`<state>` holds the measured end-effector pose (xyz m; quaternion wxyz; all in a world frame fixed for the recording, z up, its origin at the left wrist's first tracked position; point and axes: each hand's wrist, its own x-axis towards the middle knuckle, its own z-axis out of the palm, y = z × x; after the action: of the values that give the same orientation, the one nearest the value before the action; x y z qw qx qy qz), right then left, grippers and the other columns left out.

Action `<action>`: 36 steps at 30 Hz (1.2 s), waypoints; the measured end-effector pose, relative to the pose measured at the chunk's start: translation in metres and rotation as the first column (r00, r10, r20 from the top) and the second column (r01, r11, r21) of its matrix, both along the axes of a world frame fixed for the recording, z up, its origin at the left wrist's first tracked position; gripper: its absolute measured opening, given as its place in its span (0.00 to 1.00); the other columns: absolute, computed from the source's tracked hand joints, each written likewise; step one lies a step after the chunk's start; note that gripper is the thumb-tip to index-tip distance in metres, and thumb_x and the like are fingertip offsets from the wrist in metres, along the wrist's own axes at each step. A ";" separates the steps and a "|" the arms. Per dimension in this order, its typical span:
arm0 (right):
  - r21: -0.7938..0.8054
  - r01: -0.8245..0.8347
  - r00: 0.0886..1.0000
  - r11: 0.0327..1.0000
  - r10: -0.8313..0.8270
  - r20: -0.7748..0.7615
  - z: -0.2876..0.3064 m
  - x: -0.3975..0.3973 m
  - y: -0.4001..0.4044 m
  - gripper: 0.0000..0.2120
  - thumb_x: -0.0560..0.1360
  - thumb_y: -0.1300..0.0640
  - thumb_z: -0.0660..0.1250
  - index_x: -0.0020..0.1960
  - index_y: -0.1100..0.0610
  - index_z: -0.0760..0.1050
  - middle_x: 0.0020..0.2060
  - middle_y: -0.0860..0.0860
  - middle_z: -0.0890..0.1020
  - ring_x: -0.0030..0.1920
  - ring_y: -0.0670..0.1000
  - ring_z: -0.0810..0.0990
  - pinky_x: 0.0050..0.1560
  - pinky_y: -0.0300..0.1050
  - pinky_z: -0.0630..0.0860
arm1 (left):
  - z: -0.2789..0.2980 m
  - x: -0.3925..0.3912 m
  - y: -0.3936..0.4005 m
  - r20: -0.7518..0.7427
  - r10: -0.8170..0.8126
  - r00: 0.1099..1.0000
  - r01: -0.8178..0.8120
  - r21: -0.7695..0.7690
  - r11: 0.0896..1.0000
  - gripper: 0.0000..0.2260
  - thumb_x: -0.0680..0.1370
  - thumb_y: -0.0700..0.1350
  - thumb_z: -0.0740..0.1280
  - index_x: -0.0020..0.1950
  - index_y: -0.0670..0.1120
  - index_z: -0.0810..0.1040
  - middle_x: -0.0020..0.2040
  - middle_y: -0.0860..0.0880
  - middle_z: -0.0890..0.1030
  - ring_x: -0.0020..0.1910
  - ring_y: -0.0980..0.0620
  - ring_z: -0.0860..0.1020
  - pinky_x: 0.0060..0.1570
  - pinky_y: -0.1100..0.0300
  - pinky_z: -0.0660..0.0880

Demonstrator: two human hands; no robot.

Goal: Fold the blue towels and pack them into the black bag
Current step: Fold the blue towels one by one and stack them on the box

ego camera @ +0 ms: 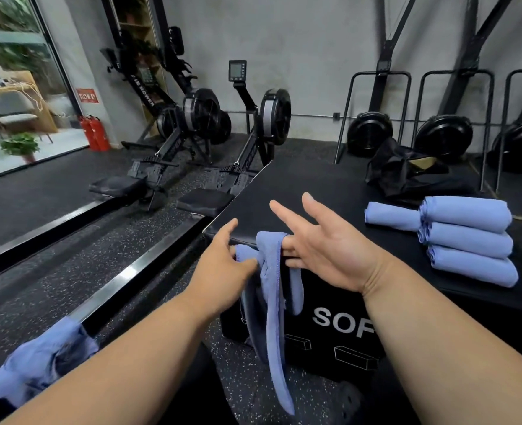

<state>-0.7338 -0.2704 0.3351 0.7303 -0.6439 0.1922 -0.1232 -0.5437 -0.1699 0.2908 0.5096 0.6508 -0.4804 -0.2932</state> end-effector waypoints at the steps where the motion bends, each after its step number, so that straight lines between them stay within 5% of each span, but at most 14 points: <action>1: 0.006 -0.020 1.000 1.000 0.019 0.012 0.000 -0.003 0.000 0.40 0.72 0.19 0.53 0.81 0.32 0.55 0.81 0.61 0.64 0.82 0.56 0.61 0.83 0.62 0.47 | 0.001 0.003 0.000 -0.011 0.001 1.000 -0.001 -0.009 1.000 0.38 0.77 0.38 0.70 0.83 0.57 0.58 0.37 0.50 0.79 0.32 0.56 0.73 0.35 0.65 0.70; 4: 0.064 -0.086 0.994 0.994 0.081 0.078 -0.002 -0.005 0.006 0.41 0.74 0.22 0.56 0.83 0.35 0.54 0.84 0.57 0.55 0.84 0.53 0.57 0.84 0.60 0.45 | 0.008 0.006 0.001 -0.011 -0.072 0.997 0.072 -0.011 0.997 0.41 0.77 0.42 0.73 0.84 0.57 0.55 0.40 0.54 0.77 0.35 0.58 0.74 0.39 0.66 0.70; 7: 0.075 -0.102 0.992 0.992 0.097 0.077 -0.002 -0.001 0.009 0.40 0.75 0.23 0.55 0.83 0.35 0.52 0.85 0.55 0.54 0.83 0.51 0.60 0.84 0.59 0.47 | 0.008 -0.002 0.005 0.148 -0.112 0.983 0.114 -0.005 0.994 0.47 0.73 0.49 0.79 0.83 0.64 0.53 0.47 0.58 0.75 0.45 0.64 0.76 0.50 0.68 0.72; 10: 0.030 -0.052 0.997 0.998 0.050 0.052 0.004 -0.002 0.009 0.43 0.73 0.20 0.57 0.83 0.34 0.53 0.84 0.53 0.58 0.82 0.53 0.62 0.84 0.60 0.47 | 0.005 0.004 0.000 0.198 0.017 0.980 -0.001 -0.081 0.997 0.39 0.76 0.45 0.76 0.82 0.61 0.60 0.40 0.53 0.72 0.37 0.59 0.72 0.43 0.65 0.72; 13: 0.002 -0.034 0.997 0.999 0.034 0.069 0.005 -0.010 0.005 0.44 0.73 0.23 0.60 0.84 0.37 0.53 0.84 0.51 0.58 0.82 0.51 0.60 0.84 0.59 0.48 | 0.008 0.020 -0.002 0.127 0.024 0.992 -0.014 -0.078 0.997 0.37 0.75 0.46 0.74 0.81 0.59 0.62 0.43 0.54 0.77 0.39 0.59 0.74 0.49 0.60 0.72; 18: -0.015 -0.130 0.983 0.991 0.131 0.126 0.006 -0.005 0.017 0.37 0.80 0.33 0.51 0.85 0.42 0.47 0.83 0.57 0.60 0.82 0.51 0.63 0.84 0.56 0.46 | 0.017 0.004 0.006 0.174 -0.195 0.965 0.201 -0.017 0.979 0.54 0.70 0.49 0.82 0.82 0.68 0.47 0.66 0.63 0.73 0.65 0.70 0.73 0.65 0.67 0.69; 23: -0.093 -0.094 0.993 0.991 0.100 0.059 0.012 -0.006 0.014 0.37 0.79 0.31 0.51 0.85 0.37 0.48 0.81 0.54 0.67 0.79 0.50 0.67 0.83 0.56 0.48 | 0.012 0.004 -0.001 0.113 -0.068 0.991 0.079 -0.089 0.993 0.40 0.77 0.33 0.66 0.84 0.58 0.56 0.45 0.47 0.82 0.39 0.57 0.77 0.44 0.64 0.74; 27: -0.141 0.100 0.995 0.985 -0.098 0.018 0.009 -0.021 0.002 0.40 0.70 0.29 0.60 0.81 0.33 0.58 0.80 0.49 0.67 0.75 0.44 0.72 0.81 0.54 0.54 | 0.021 0.024 0.002 -0.010 -0.137 0.991 0.136 -0.036 0.990 0.35 0.79 0.33 0.63 0.81 0.60 0.61 0.54 0.37 0.83 0.43 0.50 0.76 0.48 0.52 0.72; 32: -0.145 0.220 0.975 0.965 -0.221 0.010 -0.003 -0.022 0.001 0.41 0.64 0.35 0.68 0.77 0.37 0.66 0.68 0.41 0.80 0.70 0.44 0.78 0.80 0.53 0.60 | 0.032 0.032 0.004 -0.066 -0.131 0.989 0.130 -0.019 0.991 0.34 0.80 0.31 0.63 0.82 0.54 0.62 0.55 0.42 0.87 0.49 0.47 0.79 0.57 0.49 0.73; 36: -0.101 0.272 0.962 0.957 -0.274 -0.001 -0.010 -0.017 0.006 0.40 0.65 0.40 0.72 0.76 0.42 0.70 0.69 0.47 0.82 0.69 0.46 0.80 0.80 0.54 0.62 | 0.033 0.034 0.005 -0.090 -0.139 0.986 0.139 -0.005 0.990 0.33 0.81 0.32 0.63 0.82 0.54 0.62 0.56 0.44 0.87 0.52 0.47 0.81 0.62 0.46 0.75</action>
<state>-0.7504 -0.2648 0.3251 0.6718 -0.6476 0.2783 -0.2275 -0.5093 -0.1652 0.3234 0.5084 0.6022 -0.5010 -0.3575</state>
